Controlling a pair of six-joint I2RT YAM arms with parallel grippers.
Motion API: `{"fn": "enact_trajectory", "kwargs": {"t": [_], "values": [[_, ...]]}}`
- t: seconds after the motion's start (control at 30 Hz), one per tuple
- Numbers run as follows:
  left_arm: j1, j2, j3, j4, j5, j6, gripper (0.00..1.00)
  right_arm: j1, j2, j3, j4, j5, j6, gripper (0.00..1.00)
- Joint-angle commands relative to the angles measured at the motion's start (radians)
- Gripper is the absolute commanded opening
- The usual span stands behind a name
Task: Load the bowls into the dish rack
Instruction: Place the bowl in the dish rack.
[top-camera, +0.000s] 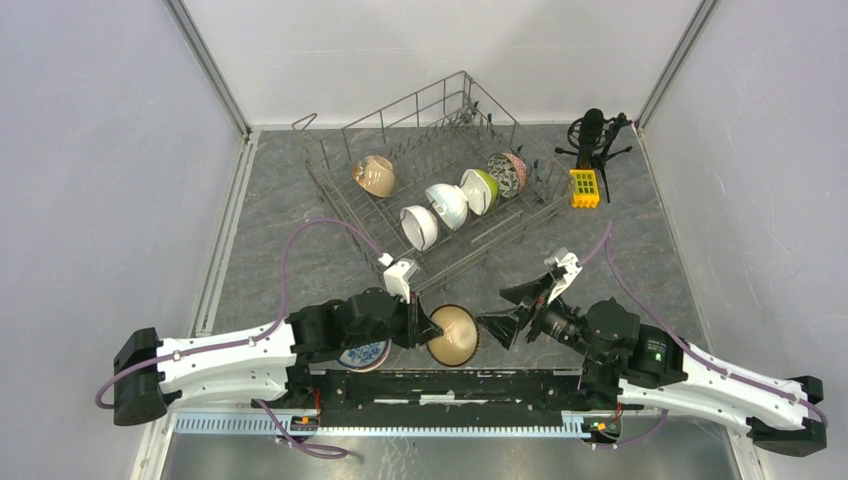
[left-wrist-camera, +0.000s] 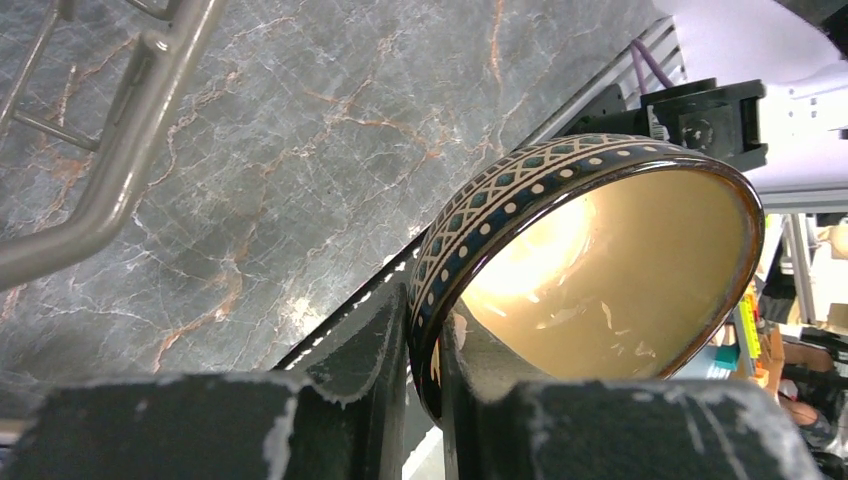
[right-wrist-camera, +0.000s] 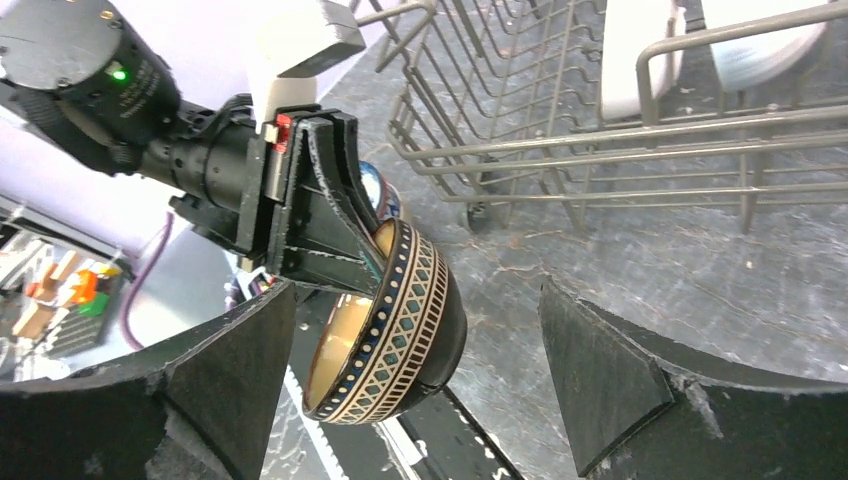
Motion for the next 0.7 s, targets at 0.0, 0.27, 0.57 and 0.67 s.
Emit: {"fn": "enact_trajectory", "kwargs": {"t": [0.0,0.27,0.57,0.67], "values": [[0.014,-0.075,0.004,0.234,-0.030,-0.050,0.02,0.008,-0.034,-0.022,0.107,-0.081,0.044,0.96],[0.014,-0.121,0.071,0.252,0.034,-0.005,0.02,0.008,-0.035,-0.022,0.174,-0.164,0.075,0.98],[0.014,-0.138,0.176,0.197,0.055,0.051,0.02,0.008,-0.033,-0.013,0.209,-0.199,0.102,0.98],[0.014,-0.133,0.204,0.169,0.042,0.072,0.02,0.007,-0.022,-0.006,0.228,-0.213,0.109,0.98]]}}
